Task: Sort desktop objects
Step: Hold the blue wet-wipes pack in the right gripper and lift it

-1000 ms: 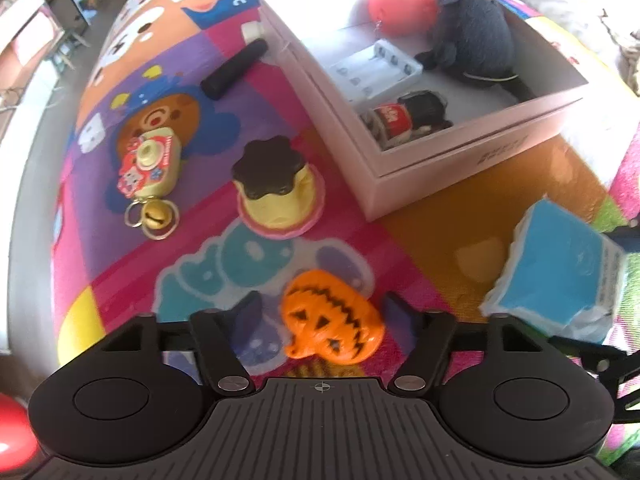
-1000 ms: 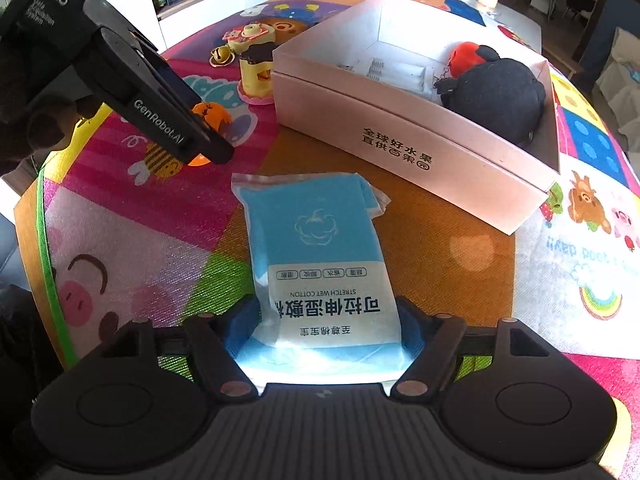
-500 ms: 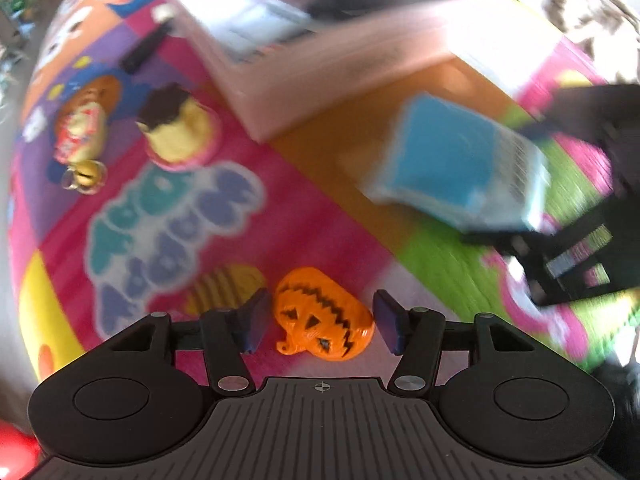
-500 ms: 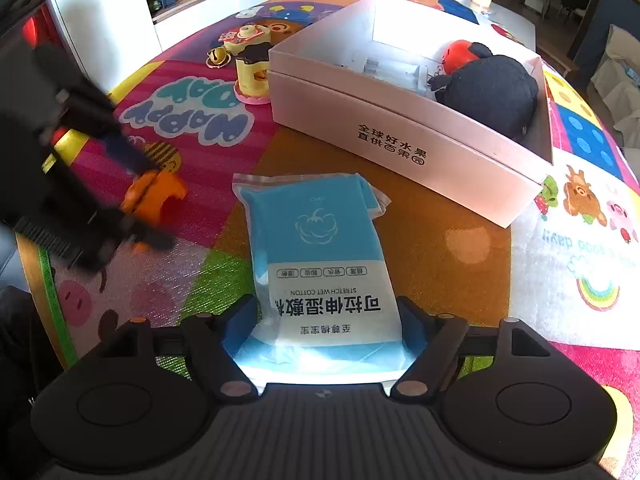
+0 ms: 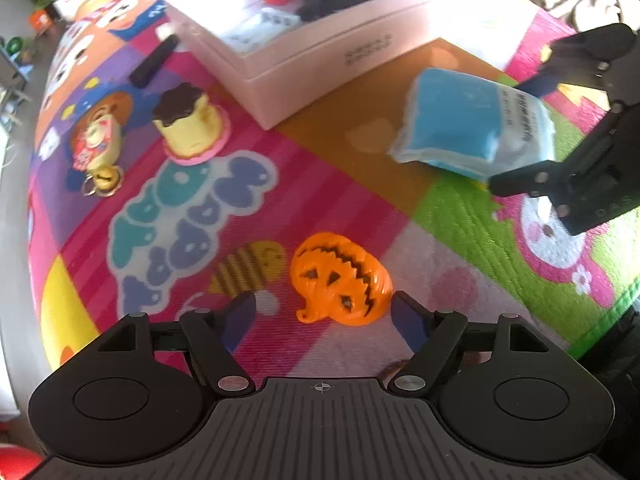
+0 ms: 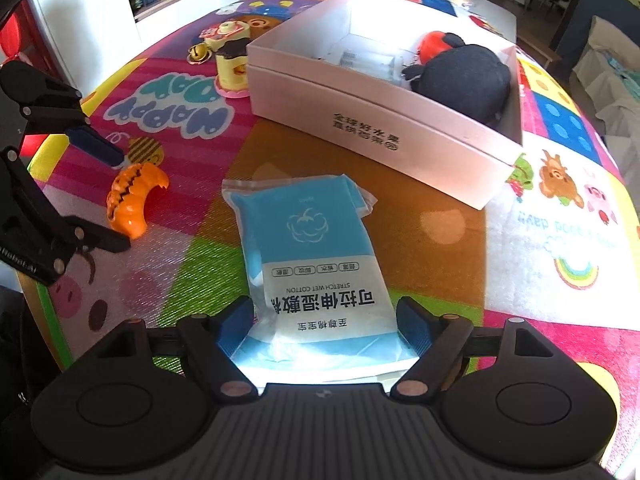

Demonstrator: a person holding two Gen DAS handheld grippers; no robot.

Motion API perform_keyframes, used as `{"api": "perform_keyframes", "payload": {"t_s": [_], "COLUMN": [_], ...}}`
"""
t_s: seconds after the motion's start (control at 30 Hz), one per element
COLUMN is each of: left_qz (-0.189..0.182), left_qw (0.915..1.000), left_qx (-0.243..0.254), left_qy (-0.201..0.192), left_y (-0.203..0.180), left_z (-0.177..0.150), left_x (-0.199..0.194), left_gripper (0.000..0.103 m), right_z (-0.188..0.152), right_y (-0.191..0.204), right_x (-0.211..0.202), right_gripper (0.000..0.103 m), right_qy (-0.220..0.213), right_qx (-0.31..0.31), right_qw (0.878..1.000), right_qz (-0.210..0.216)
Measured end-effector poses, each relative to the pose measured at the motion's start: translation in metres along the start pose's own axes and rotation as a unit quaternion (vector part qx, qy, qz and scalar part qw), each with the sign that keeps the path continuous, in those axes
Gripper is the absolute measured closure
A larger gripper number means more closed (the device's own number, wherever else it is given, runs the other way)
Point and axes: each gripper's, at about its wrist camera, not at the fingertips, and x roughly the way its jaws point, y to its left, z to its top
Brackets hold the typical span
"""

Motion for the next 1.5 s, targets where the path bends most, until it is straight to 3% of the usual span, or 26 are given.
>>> {"api": "perform_keyframes", "payload": {"t_s": [0.37,0.43,0.5,0.67,0.77,0.8,1.0,1.2,1.4,1.5], "left_qz": [-0.004,-0.005,-0.009,-0.02,-0.033,-0.039,-0.122,-0.04,-0.047,-0.051], "left_qw": [0.9996,0.9996,0.9996,0.9993,0.9987,0.9985,0.9918,0.998,0.9979,0.9975], "left_qx": [-0.027,-0.028,-0.028,-0.027,-0.027,-0.026,-0.009,0.016,0.024,0.028], "left_qy": [-0.003,-0.005,-0.004,-0.015,-0.027,-0.027,-0.036,-0.047,-0.038,-0.041], "left_y": [0.01,0.01,0.01,0.011,0.011,0.01,0.003,-0.003,-0.004,-0.006], "left_z": [-0.001,-0.002,-0.002,-0.001,0.002,0.002,-0.001,0.006,0.008,0.008], "left_x": [0.005,0.005,0.004,0.001,0.0,0.0,-0.01,-0.003,0.009,0.006], "left_gripper": [0.021,0.021,0.021,0.021,0.023,0.029,0.03,0.024,0.028,0.038], "right_z": [0.02,0.025,0.028,0.03,0.028,0.028,0.026,0.031,0.032,0.032], "right_y": [0.005,0.005,0.007,0.012,0.011,0.01,0.003,-0.001,-0.001,0.004], "right_x": [0.008,0.01,0.007,0.002,0.002,0.002,-0.002,0.007,0.013,0.013], "right_gripper": [0.024,0.042,0.048,0.048,0.036,0.034,0.031,0.03,0.03,0.047], "right_qy": [-0.012,-0.005,-0.007,0.002,0.006,0.006,-0.006,-0.009,-0.002,0.009], "right_qx": [-0.014,-0.013,-0.012,-0.024,-0.019,-0.014,-0.003,0.008,0.022,0.012], "right_qw": [1.0,1.0,1.0,1.0,1.0,1.0,1.0,1.0,1.0,1.0], "right_qz": [-0.014,-0.001,0.004,0.005,0.002,0.001,0.002,0.01,0.014,0.018]}}
